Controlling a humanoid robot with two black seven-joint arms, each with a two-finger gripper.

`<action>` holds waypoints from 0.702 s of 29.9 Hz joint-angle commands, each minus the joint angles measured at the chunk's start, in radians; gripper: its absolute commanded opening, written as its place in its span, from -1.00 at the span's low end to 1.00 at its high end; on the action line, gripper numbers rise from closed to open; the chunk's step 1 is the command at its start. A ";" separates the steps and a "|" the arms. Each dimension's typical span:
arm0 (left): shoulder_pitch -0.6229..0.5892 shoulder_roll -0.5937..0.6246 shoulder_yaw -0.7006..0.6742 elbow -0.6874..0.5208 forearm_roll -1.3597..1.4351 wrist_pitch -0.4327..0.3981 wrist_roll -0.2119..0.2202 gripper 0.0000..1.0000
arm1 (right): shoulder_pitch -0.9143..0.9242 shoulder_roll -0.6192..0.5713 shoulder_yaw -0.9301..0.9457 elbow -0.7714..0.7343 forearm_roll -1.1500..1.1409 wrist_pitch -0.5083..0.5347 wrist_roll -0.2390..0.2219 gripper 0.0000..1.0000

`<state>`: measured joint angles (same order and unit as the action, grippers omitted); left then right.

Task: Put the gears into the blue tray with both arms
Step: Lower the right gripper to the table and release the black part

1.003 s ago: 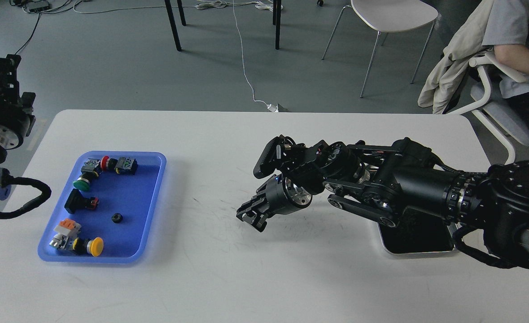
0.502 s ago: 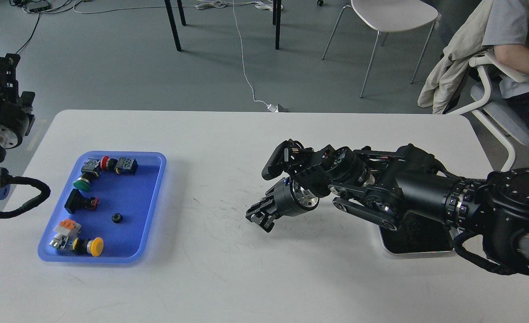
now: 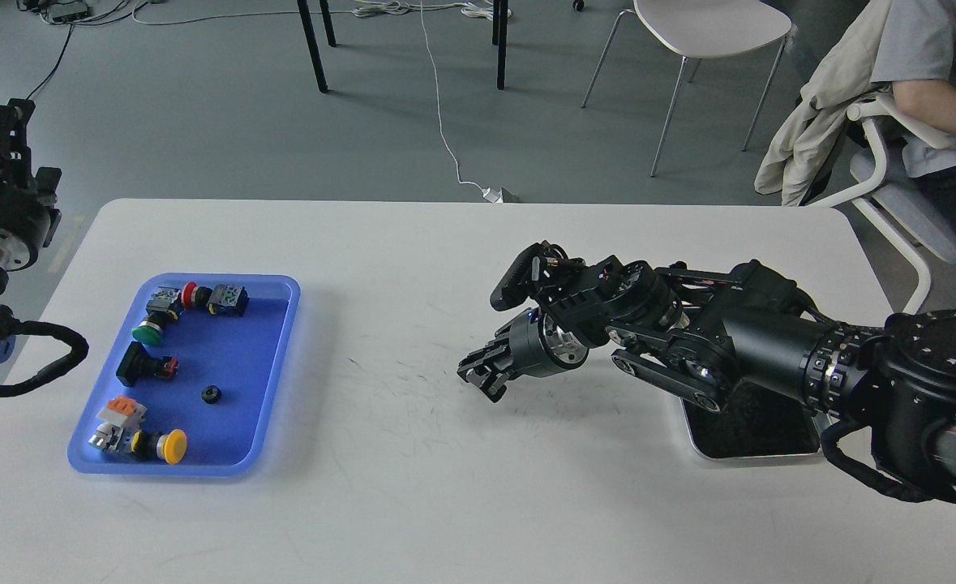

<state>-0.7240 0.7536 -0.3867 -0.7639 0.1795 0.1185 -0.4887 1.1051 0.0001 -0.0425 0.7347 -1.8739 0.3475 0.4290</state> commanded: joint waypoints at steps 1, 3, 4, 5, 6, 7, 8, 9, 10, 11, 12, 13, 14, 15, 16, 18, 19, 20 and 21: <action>0.004 0.010 0.000 0.000 0.000 -0.008 0.000 0.95 | -0.002 0.000 0.003 0.005 0.002 -0.012 0.001 -0.98; 0.008 0.012 -0.001 0.000 0.000 -0.011 0.000 0.95 | -0.002 0.000 0.007 0.018 0.008 -0.030 0.004 -0.98; 0.008 0.012 -0.001 0.000 0.000 -0.013 0.000 0.95 | -0.004 0.000 0.012 0.031 0.012 -0.054 0.007 -0.98; 0.008 0.012 -0.001 0.000 0.000 -0.014 0.000 0.95 | -0.005 0.000 0.021 0.043 0.013 -0.079 0.008 -0.98; 0.008 0.012 -0.001 0.000 -0.002 -0.014 0.000 0.95 | -0.007 0.000 0.026 0.052 0.013 -0.097 0.008 -0.98; 0.008 0.012 -0.001 0.000 -0.002 -0.014 0.000 0.95 | -0.010 0.000 0.029 0.063 0.013 -0.116 0.007 -0.98; 0.008 0.012 -0.001 0.000 -0.002 -0.014 0.000 0.95 | -0.013 0.000 0.029 0.072 0.013 -0.130 0.005 -0.98; 0.008 0.012 -0.001 -0.002 -0.002 -0.014 0.000 0.95 | -0.019 0.000 0.029 0.075 0.013 -0.143 0.004 -0.98; 0.008 0.012 -0.001 -0.002 -0.002 -0.014 0.000 0.95 | -0.027 0.000 0.030 0.075 0.013 -0.159 0.001 -0.98; 0.008 0.012 -0.003 -0.003 -0.002 -0.014 0.000 0.95 | -0.036 0.000 0.030 0.077 0.013 -0.173 0.001 -0.98; 0.008 0.012 -0.003 -0.006 -0.002 -0.014 0.000 0.95 | -0.042 0.000 0.030 0.077 0.013 -0.186 0.001 -0.98; 0.008 0.013 -0.003 -0.008 -0.002 -0.014 0.000 0.95 | -0.050 0.000 0.030 0.075 0.013 -0.202 0.001 -0.98; 0.008 0.018 -0.003 -0.009 -0.002 -0.014 0.000 0.95 | -0.057 0.000 0.030 0.075 0.013 -0.209 0.002 -0.98; 0.008 0.024 -0.003 -0.009 -0.002 -0.014 0.000 0.95 | -0.068 0.000 0.032 0.075 0.013 -0.220 0.002 -0.98; 0.008 0.029 -0.003 -0.009 -0.002 -0.016 0.000 0.95 | -0.079 0.000 0.035 0.077 0.013 -0.225 0.002 -0.98; 0.008 0.035 -0.005 -0.009 0.000 -0.016 0.000 0.95 | -0.093 0.000 0.038 0.075 0.013 -0.232 0.002 -0.98; 0.006 0.038 -0.005 -0.012 -0.002 -0.016 0.000 0.95 | -0.099 0.000 0.039 0.075 0.013 -0.239 0.002 -0.98; 0.006 0.047 -0.005 -0.024 -0.002 -0.016 0.000 0.95 | -0.106 0.000 0.039 0.075 0.013 -0.249 0.002 -0.98; 0.008 0.056 -0.005 -0.037 -0.002 -0.016 0.000 0.95 | -0.110 0.000 0.039 0.077 0.013 -0.255 0.001 -0.98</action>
<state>-0.7164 0.7913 -0.3908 -0.7780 0.1779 0.1028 -0.4887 1.0114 0.0000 -0.0048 0.8103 -1.8607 0.1123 0.4307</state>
